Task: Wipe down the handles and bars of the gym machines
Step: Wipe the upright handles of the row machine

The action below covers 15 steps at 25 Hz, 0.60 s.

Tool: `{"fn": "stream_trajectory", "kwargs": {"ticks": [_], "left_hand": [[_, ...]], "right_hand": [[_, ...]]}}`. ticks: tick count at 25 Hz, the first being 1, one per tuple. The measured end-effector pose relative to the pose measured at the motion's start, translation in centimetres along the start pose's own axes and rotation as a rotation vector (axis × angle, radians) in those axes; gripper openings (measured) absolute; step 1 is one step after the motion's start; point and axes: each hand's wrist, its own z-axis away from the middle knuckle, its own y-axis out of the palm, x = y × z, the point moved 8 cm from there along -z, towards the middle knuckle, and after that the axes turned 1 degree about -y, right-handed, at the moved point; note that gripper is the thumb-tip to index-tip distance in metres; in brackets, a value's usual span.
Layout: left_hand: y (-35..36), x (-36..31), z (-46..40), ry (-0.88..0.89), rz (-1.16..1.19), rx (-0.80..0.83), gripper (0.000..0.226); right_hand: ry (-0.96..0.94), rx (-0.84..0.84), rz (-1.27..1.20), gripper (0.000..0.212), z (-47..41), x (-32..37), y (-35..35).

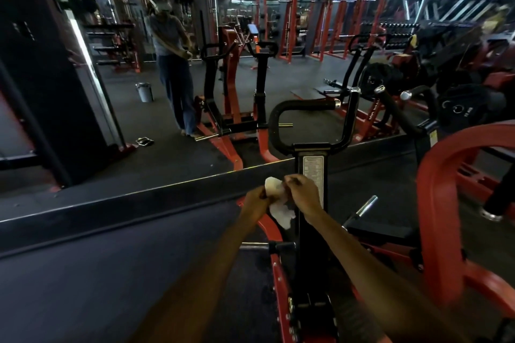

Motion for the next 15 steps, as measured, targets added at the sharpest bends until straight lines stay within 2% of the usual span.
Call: {"fn": "stream_trajectory", "kwargs": {"ticks": [3, 6, 9, 12, 15], "left_hand": [[-0.6, 0.0, 0.7, -0.035, 0.035, -0.049, 0.028], [-1.6, -0.5, 1.1, -0.023, -0.037, -0.119, 0.031], [-2.2, -0.3, 1.7, -0.043, -0.006, -0.133, 0.033], [-2.6, 0.0, 1.6, -0.025, 0.029, -0.141, 0.033], [-2.7, 0.2, 1.4, -0.008, -0.066, -0.133, 0.025]], "right_hand": [[0.067, 0.048, 0.028, 0.030, 0.4, -1.5, 0.5], [0.122, 0.076, -0.064, 0.007, 0.8, -2.2, 1.0], [0.082, -0.008, -0.089, 0.013, 1.4, -1.5, 0.4], [0.058, 0.126, -0.261, 0.020, 2.1, -0.9, 1.5], [0.088, 0.242, -0.263, 0.023, 2.7, -0.9, 2.2]]}}
